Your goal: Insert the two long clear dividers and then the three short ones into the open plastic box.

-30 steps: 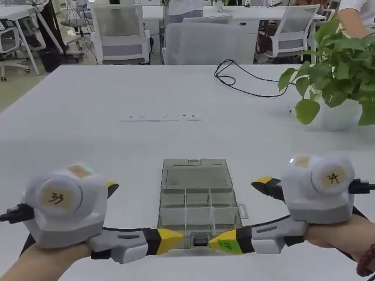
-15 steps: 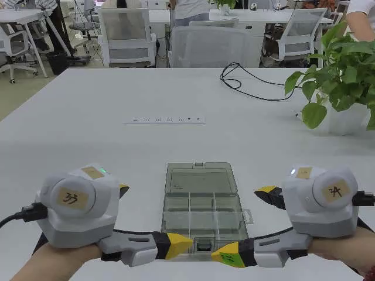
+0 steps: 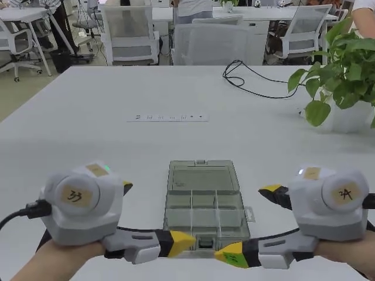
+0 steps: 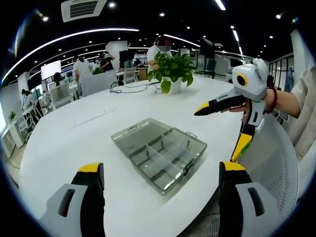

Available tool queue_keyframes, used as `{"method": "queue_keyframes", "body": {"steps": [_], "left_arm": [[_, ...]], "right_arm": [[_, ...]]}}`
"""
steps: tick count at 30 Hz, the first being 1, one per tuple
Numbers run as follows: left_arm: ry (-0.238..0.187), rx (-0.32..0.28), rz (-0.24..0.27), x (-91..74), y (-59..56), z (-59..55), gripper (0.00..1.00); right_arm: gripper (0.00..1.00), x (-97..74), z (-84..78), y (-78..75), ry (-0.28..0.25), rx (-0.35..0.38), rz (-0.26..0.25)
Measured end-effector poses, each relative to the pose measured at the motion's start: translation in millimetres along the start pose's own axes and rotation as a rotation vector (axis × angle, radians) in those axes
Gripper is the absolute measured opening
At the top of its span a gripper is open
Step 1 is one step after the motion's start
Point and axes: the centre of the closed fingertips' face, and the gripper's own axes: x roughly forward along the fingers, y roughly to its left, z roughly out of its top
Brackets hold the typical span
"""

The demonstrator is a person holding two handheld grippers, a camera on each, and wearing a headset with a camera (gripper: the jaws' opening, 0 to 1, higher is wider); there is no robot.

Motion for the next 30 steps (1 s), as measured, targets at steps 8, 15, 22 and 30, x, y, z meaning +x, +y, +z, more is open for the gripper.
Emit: {"method": "queue_keyframes", "body": {"steps": [8,15,22,30], "left_arm": [[-0.007,-0.004,0.002,-1.2,1.1,1.6,0.98],[0.011,0.002,0.004,-3.3,-0.2,-1.5,0.97],[0.005,0.001,0.017,-6.4,1.5,1.3,0.97],[-0.002,0.007,0.021,-6.3,2.0,4.0,0.97]], "right_arm": [[1.0,-3.3,-2.8,1.5,0.008,-0.005,-0.007],[1.0,-2.7,-2.8,4.4,0.002,-0.006,-0.001],[1.0,-3.4,-1.8,4.7,-0.003,-0.006,0.002],[1.0,-6.2,1.8,0.7,-0.02,0.008,-0.004]]}}
